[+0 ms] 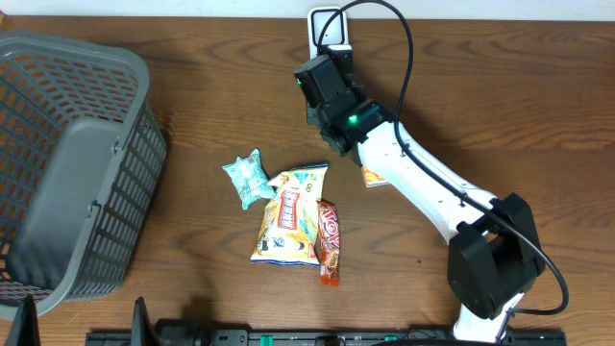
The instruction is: Scan the item barcode
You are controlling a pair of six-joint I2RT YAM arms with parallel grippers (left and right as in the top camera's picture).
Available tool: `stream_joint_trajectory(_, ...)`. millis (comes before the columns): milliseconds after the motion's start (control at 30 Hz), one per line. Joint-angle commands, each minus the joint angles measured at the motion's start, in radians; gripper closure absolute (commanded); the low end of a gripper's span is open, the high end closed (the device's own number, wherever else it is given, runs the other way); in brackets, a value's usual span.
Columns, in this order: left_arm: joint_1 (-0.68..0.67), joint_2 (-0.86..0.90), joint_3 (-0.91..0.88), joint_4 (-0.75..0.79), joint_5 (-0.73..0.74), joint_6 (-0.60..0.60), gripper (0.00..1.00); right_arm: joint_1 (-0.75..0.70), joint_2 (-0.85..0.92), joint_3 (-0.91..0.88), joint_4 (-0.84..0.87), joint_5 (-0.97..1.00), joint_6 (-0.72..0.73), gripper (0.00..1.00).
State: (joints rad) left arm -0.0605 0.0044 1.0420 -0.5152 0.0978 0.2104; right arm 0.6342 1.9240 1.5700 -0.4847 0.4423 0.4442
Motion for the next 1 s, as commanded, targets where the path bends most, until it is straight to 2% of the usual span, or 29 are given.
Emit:
stream_joint_trajectory(0,0.003,-0.002,0.0,0.006,-0.005,0.006,0.02,-0.01,-0.005,0.032,0.002,0.037,0.019,0.79)
stream_joint_trajectory(133,0.003,-0.002,0.0,0.003,-0.005,0.006,0.02,-0.01,-0.005,0.032,-0.009,0.037,0.062,0.74)
stream_joint_trajectory(233,0.003,-0.002,0.0,0.004,-0.005,0.006,0.02,-0.01,-0.005,0.032,-0.018,0.029,0.076,0.65)
stream_joint_trajectory(433,0.003,-0.002,0.0,0.003,-0.005,0.006,0.02,-0.01,-0.005,0.031,-0.031,0.019,0.076,0.58)
stream_joint_trajectory(567,0.003,-0.002,0.0,0.003,-0.005,0.006,0.02,-0.01,-0.005,0.031,-0.023,0.019,0.076,0.4)
stream_joint_trajectory(700,0.003,-0.002,0.0,0.003,-0.005,0.006,0.02,-0.011,-0.005,0.031,-0.021,0.019,0.071,0.28)
stream_joint_trajectory(767,0.003,-0.002,0.0,0.003,-0.005,0.006,0.02,-0.011,-0.018,0.033,-0.025,0.019,0.018,0.18)
stream_joint_trajectory(867,0.003,-0.002,0.0,0.003,-0.005,0.006,0.02,-0.01,-0.063,0.033,-0.035,-0.004,-0.046,0.12)
stream_joint_trajectory(933,0.003,-0.002,0.0,0.002,-0.005,0.006,0.02,-0.01,-0.106,0.033,-0.034,-0.058,-0.132,0.01)
stream_joint_trajectory(967,0.003,-0.002,0.0,0.0,-0.005,0.006,0.02,-0.011,-0.136,0.033,-0.033,-0.111,-0.207,0.01)
